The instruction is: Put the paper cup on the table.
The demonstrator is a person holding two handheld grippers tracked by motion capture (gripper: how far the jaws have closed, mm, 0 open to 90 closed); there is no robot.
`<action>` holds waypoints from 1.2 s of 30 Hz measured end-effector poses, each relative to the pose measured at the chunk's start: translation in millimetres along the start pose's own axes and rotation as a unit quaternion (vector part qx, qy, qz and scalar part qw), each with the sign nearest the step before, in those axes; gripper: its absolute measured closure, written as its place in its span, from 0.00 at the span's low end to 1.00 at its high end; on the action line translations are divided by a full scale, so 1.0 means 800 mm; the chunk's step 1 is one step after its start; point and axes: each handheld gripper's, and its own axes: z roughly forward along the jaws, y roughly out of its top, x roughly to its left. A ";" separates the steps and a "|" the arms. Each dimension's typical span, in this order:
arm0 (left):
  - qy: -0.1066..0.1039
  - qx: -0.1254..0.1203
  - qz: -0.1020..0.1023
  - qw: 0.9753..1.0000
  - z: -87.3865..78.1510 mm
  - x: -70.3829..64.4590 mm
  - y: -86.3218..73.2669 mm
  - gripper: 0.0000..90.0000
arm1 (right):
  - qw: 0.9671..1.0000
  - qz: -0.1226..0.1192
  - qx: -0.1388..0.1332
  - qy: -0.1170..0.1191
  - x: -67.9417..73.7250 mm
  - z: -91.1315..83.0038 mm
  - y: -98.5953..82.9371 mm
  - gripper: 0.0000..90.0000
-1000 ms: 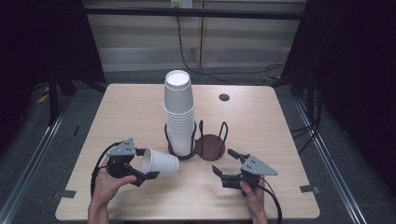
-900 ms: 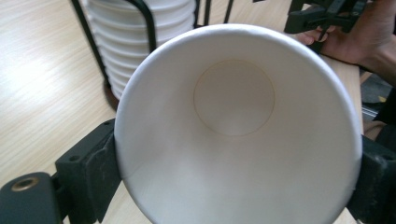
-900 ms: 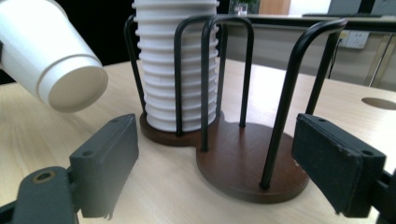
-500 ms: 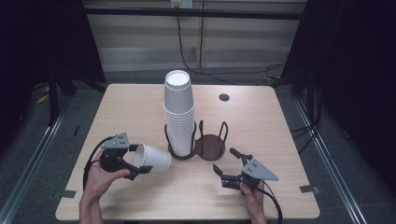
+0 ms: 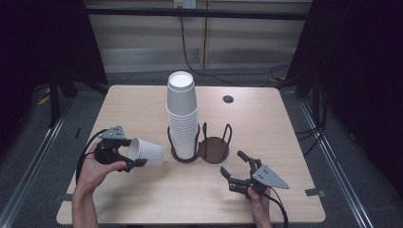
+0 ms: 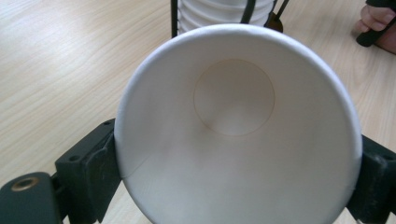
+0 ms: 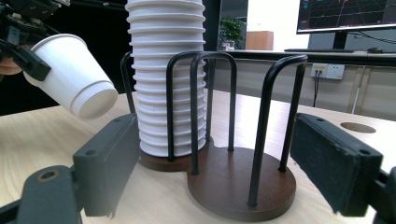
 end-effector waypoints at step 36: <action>0.091 0.118 0.028 0.988 -0.006 0.044 0.069 0.10 | 1.000 0.002 0.000 0.011 0.000 0.000 0.000 0.15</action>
